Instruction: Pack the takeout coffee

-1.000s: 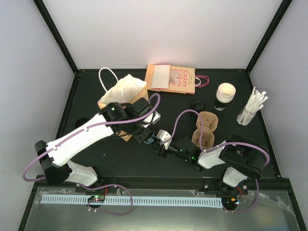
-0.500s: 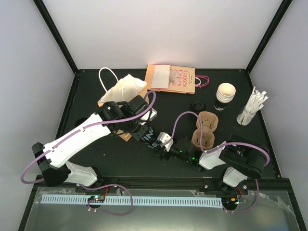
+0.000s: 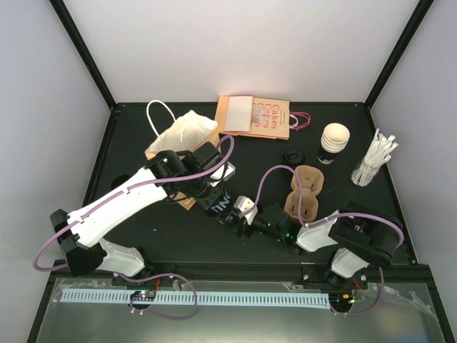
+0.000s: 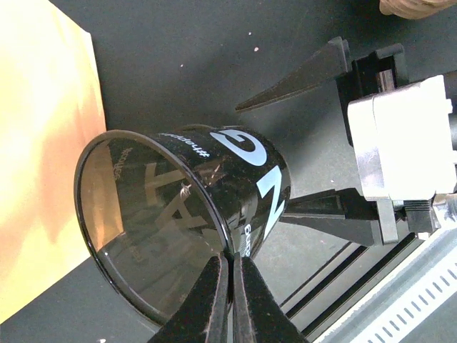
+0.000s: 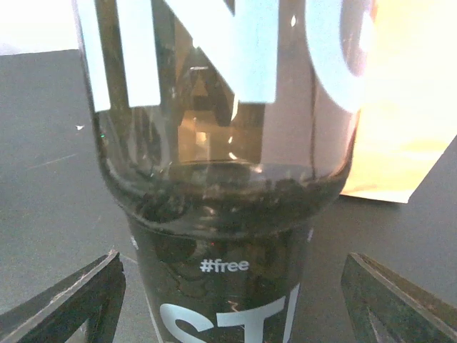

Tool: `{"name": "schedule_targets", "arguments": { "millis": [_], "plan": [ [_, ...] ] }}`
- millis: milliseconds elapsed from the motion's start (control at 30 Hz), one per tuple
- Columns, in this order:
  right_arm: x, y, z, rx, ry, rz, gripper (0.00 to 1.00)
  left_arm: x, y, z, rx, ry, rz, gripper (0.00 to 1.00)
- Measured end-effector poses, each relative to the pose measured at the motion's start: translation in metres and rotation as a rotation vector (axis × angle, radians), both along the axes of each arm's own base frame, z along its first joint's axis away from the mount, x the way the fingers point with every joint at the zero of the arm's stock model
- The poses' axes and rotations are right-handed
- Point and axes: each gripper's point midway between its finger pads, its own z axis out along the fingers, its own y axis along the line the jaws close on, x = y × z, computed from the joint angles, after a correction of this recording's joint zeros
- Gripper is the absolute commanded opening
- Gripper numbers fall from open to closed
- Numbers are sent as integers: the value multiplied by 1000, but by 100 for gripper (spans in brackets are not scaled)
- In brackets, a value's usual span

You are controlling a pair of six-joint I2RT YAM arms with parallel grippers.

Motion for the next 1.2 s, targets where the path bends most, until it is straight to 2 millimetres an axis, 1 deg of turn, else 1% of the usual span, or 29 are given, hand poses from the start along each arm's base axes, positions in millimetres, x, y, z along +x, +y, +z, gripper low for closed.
{"name": "schedule_targets", "arguments": {
  "millis": [167,400,567,800,900,967,1200],
  "plan": [
    [-1,-1,4,4,-2,0,84,-3,-4,-5,-17,20,-11,2],
    [-4,-8,1,-12,20,-6,84,-5,-9,-20,-8,57,-19,2],
    [-8,-17,2,-15,30,-16,84,-7,-16,-19,-42,71,-32,2],
    [-10,-26,8,-2,39,-33,86,-8,-22,-15,-74,77,-44,1],
    [-12,-30,13,1,38,-37,87,-7,-24,-8,-88,69,-46,1],
    [-12,-32,21,15,29,-39,88,-5,-26,1,-105,54,-47,1],
    [-15,-42,51,63,-2,-56,91,2,-32,38,-164,-11,-57,1]
  ]
}}
